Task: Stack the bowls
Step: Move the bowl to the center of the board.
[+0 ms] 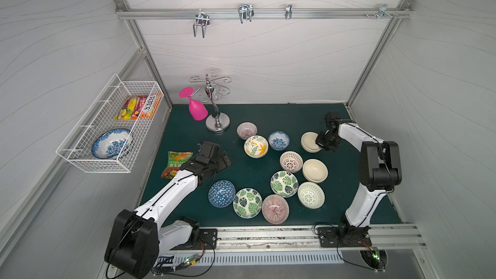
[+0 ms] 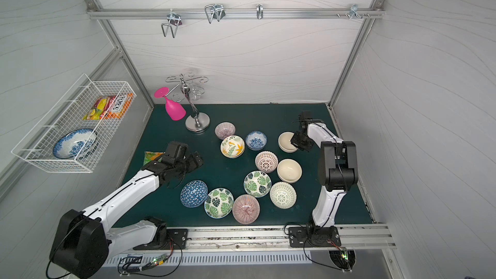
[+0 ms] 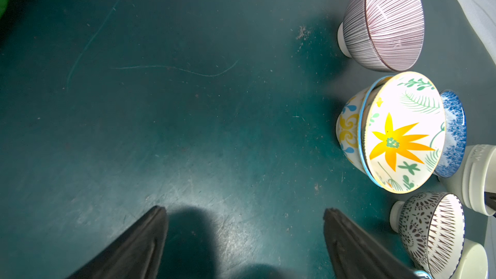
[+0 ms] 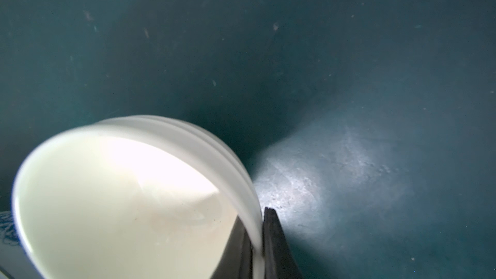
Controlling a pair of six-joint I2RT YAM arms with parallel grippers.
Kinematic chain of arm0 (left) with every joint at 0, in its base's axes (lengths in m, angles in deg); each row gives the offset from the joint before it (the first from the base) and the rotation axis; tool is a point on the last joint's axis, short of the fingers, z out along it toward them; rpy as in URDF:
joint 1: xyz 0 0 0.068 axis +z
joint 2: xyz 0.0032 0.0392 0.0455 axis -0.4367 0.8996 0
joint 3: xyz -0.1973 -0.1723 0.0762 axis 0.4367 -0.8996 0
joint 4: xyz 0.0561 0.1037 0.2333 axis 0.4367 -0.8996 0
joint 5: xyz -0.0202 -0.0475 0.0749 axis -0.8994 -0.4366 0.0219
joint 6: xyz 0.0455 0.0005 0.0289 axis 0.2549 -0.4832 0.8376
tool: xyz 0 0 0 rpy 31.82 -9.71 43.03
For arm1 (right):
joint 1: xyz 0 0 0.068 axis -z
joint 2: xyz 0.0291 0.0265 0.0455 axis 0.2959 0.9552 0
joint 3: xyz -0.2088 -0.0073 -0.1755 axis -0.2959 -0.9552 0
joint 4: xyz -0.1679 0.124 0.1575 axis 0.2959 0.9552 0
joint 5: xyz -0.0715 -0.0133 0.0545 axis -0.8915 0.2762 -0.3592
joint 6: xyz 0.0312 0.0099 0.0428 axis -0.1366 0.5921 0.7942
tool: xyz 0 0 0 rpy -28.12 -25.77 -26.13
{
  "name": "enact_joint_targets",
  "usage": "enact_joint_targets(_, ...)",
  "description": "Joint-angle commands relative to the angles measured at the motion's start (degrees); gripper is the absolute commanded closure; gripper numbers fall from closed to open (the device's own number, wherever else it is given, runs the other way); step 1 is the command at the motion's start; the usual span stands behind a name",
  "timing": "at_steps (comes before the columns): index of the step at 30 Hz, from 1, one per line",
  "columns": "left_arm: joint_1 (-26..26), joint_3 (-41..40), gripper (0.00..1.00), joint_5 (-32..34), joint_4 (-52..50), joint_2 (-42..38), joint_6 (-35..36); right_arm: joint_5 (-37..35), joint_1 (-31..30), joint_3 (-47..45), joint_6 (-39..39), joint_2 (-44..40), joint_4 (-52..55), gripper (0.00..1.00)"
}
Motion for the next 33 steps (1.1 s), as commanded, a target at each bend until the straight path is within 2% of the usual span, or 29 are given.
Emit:
enact_joint_targets(1, 0.2, 1.8, 0.05, -0.2, 0.2, -0.4, 0.4, 0.1, -0.7, 2.6, -1.4, -1.8, 3.8, 0.65)
enact_joint_targets(4, 0.2, 1.7, 0.04, -0.2, 0.2, -0.7, 0.4, -1.6, -1.5, 5.0, -2.1, -2.3, 6.6, 0.53)
enact_joint_targets(6, 0.2, 1.7, 0.04, -0.2, 0.2, -0.7, 0.4, -3.0, -2.3, 6.5, -2.5, -3.1, 8.0, 0.50)
enact_joint_targets(12, 0.2, 1.7, 0.02, -0.5, 0.5, -0.5, 0.5, -5.6, -9.1, 11.4, -3.8, -5.0, 9.9, 0.49)
enact_joint_targets(16, 0.2, 1.7, 0.00, -0.6, 0.6, -0.4, 0.6, 0.2, -13.6, 15.1, -2.7, -2.4, 8.3, 0.48)
enact_joint_targets(20, 0.2, 1.6, 0.01, -0.5, 0.6, -0.6, 0.5, 2.3, -17.0, 19.8, -1.6, 2.4, 7.7, 0.48)
enact_joint_targets(25, 0.2, 1.6, 0.00, -0.4, 0.7, -0.6, 0.5, 3.4, -18.5, 24.1, -1.0, 8.3, 7.9, 0.48)
enact_joint_targets(33, 0.2, 2.0, 0.01, -0.5, 0.9, 0.1, 0.8, 4.6, -19.4, 22.5, -0.4, 12.1, 6.0, 0.51)
